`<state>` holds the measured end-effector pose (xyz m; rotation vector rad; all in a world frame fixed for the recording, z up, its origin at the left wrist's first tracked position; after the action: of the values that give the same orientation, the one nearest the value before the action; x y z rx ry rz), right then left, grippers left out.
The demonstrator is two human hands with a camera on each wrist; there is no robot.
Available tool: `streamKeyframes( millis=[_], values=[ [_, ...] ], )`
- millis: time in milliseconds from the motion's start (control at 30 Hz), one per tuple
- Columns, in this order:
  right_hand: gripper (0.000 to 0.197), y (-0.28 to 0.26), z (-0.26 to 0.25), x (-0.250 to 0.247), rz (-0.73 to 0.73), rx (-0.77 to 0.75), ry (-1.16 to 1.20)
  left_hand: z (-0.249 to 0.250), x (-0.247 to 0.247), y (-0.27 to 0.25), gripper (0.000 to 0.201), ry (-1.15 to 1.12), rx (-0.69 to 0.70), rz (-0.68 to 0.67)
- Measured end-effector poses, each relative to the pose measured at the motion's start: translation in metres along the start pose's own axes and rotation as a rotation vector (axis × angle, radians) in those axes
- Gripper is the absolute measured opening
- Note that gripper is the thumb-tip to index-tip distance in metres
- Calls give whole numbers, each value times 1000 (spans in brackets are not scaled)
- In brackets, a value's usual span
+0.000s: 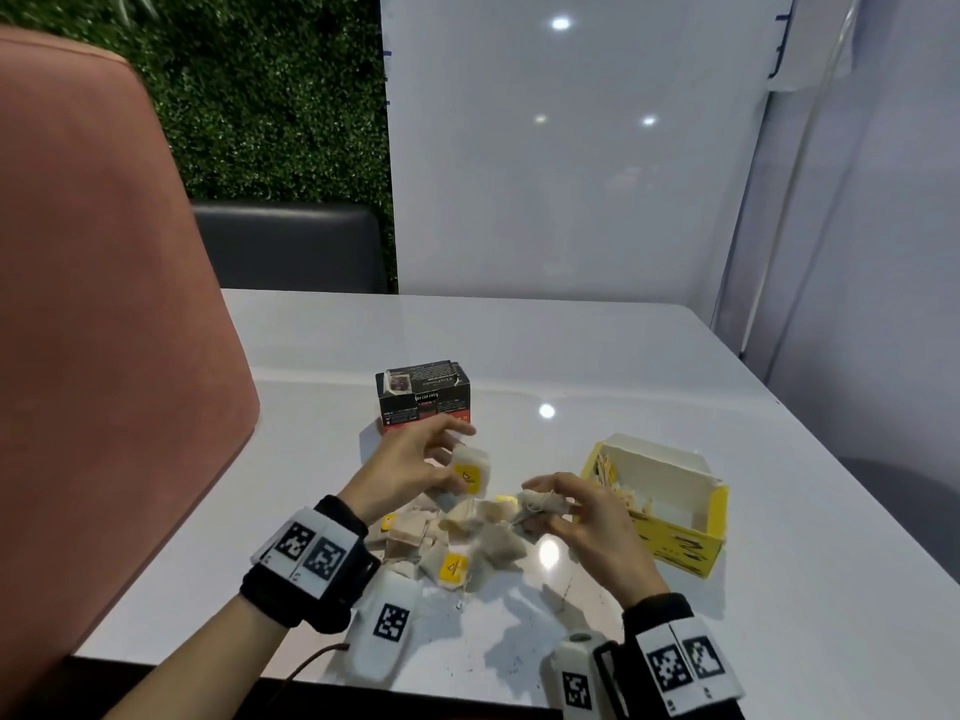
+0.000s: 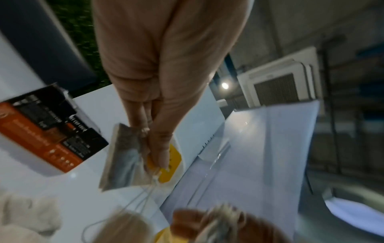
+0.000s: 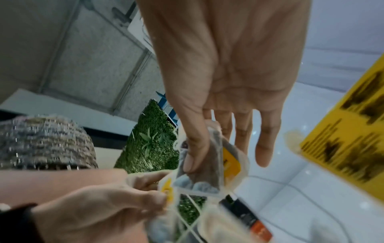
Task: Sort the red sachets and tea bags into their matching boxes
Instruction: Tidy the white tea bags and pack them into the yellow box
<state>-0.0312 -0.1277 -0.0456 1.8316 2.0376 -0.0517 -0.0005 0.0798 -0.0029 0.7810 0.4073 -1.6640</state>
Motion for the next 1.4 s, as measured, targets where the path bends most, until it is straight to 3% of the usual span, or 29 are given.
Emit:
streamKeyframes(
  millis=[67, 133, 233, 300, 400, 500, 600, 767, 900, 1000, 1167, 1300, 1400],
  values=[
    [31, 6, -7, 6, -50, 16, 131, 13, 7, 3, 54, 121, 115, -16],
    [24, 13, -18, 11, -72, 58, 284, 24, 15, 6, 54, 250, 203, -41],
    [11, 20, -27, 10, -4, 74, 464, 32, 20, 13, 54, 311, 208, -31],
    [10, 22, -28, 6, 23, 64, 483, 31, 18, 16, 49, 273, 136, -30],
    [10, 21, -26, 3, 14, 56, 516, 22, 15, 17, 39, 144, -11, -176],
    [12, 20, -23, 2, 25, 54, 561, 18, 16, 11, 11, 124, -46, -308],
    [12, 20, -23, 0, 57, 43, 560, 13, 19, 7, 21, 78, -109, -355],
    [12, 21, -22, -17, 95, 23, 491, 5, 20, -6, 4, -384, -393, -364],
    [15, 17, -22, -26, 61, 41, 457, -9, 15, -8, 33, -441, -446, -328],
    [21, 13, -21, -28, 54, 63, 463, -15, 12, -6, 45, -300, -397, -277],
    [16, 7, -19, -28, 80, 82, 438, 1, 12, -5, 34, -139, -261, -304],
    [15, 9, -14, -28, 224, 48, 198, 8, 17, -8, 18, -57, -203, -283],
    [16, 4, -21, -15, 216, -11, 47, 10, 22, -9, 16, -57, -186, -259]
  ],
)
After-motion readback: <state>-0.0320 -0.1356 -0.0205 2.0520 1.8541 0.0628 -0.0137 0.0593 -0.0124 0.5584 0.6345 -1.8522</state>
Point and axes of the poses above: each hand's wrist, its own y-axis towards the middle knuckle, its own x-axis out of the palm, z = x × y, the point moved 3 cm from there along y, towards the middle knuckle, and after that the axes turned 12 degrees about y, right-handed, at the moved point
